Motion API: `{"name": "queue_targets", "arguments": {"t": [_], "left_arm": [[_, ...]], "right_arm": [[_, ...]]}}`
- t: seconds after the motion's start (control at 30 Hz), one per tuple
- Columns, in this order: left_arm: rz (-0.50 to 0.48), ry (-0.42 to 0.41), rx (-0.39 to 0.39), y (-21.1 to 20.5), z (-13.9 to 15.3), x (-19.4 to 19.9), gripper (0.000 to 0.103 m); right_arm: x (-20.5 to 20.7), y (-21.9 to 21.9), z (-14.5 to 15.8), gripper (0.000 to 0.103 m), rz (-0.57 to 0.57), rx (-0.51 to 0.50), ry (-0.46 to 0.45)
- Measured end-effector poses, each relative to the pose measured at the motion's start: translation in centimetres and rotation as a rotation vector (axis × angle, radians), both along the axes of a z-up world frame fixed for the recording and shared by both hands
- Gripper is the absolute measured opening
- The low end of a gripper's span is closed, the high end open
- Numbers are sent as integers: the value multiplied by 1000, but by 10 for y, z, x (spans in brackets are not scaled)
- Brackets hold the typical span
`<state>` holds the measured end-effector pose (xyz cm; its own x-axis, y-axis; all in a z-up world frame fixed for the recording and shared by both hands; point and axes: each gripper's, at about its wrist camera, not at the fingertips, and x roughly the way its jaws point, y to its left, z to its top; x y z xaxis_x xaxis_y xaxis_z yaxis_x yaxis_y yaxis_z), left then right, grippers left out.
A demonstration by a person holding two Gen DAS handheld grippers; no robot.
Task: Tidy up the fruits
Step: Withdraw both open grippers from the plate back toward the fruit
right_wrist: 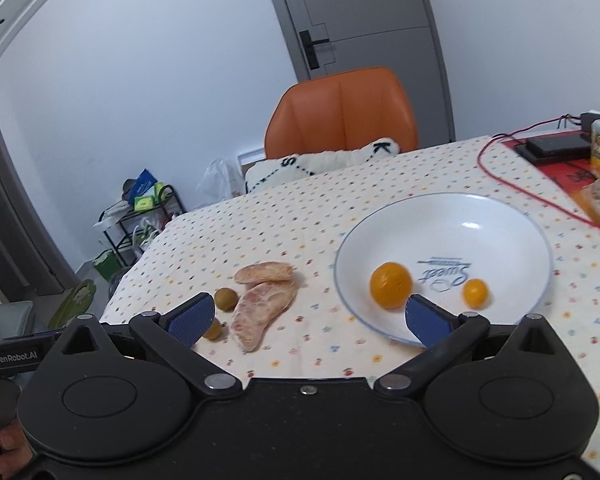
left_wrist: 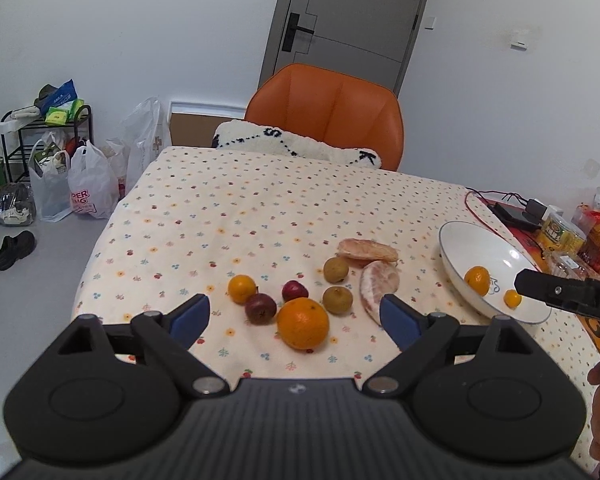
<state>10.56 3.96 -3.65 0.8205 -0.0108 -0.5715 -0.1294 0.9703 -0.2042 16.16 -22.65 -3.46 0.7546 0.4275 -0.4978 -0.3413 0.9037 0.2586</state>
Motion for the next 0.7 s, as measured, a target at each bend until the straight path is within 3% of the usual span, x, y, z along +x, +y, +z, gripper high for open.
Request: {"name": "queue_targets", "arguments": {"t": [0.17, 0.4, 0.7], "left_arm": [[8, 8, -11, 7, -12, 3, 88], [20, 23, -38, 19, -24, 10, 64], [59, 41, -70, 37, -36, 23, 45]], "right_arm": [[5, 11, -7, 103, 17, -8, 3], [16, 23, -14, 103, 74, 24, 39], [27, 49, -24, 103, 160, 9, 54]]}}
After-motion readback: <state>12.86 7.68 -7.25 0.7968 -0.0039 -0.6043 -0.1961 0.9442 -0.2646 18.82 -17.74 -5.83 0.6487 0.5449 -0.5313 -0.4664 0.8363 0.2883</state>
